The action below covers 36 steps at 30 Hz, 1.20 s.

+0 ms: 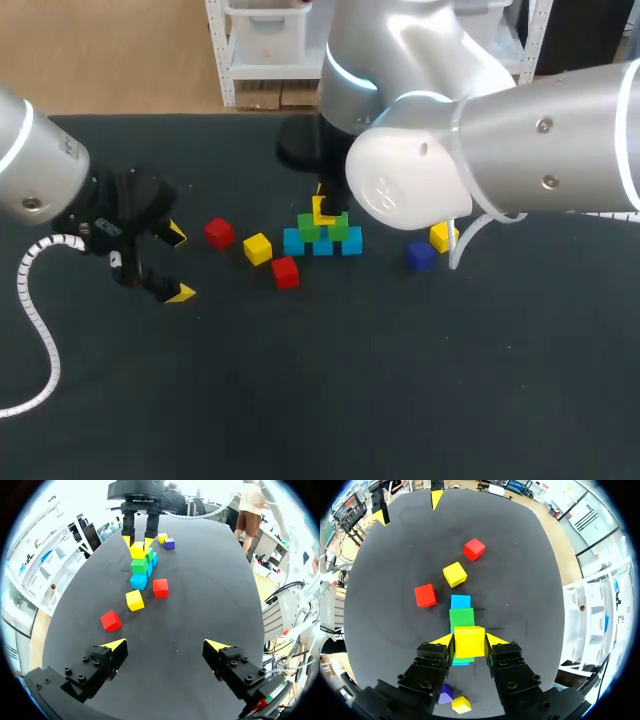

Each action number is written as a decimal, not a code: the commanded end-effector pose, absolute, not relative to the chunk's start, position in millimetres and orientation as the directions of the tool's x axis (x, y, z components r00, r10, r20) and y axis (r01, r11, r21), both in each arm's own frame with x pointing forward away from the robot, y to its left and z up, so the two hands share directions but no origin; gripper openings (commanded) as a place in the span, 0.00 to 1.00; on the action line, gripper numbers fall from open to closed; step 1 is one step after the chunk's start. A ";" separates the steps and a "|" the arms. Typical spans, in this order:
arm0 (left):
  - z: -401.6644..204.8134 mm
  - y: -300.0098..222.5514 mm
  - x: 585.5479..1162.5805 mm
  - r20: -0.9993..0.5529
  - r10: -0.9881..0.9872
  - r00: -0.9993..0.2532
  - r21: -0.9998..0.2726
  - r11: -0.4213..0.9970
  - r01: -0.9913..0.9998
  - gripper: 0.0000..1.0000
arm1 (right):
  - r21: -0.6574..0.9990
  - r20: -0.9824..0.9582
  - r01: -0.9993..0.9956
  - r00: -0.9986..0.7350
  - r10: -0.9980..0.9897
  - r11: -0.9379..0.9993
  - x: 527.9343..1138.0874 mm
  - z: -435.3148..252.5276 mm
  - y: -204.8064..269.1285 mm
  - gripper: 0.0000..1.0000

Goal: Place the blue cubes, place green cubes on the blue cubes, place the yellow cubes on the green cubes, then place the red cubes on the yellow cubes, and place purple cube on the red cubes.

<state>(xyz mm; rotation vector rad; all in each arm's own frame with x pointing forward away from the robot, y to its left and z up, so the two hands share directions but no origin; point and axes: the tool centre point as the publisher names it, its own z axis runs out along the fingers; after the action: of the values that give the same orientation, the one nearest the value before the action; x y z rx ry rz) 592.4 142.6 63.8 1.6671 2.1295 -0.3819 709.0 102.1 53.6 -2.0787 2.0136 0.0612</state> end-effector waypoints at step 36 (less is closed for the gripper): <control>63.0 144.0 591.9 -0.480 0.854 -0.199 0.036 0.246 0.969 1.00 | -0.091 -0.394 -0.961 0.277 -0.876 -0.263 719.2 109.5 -13.4 1.00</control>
<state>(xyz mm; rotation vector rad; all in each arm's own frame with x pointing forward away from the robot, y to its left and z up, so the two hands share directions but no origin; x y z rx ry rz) 592.4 142.6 63.8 1.6671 2.1295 -0.3819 716.2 11.2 103.7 -2.2731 1.7468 0.2592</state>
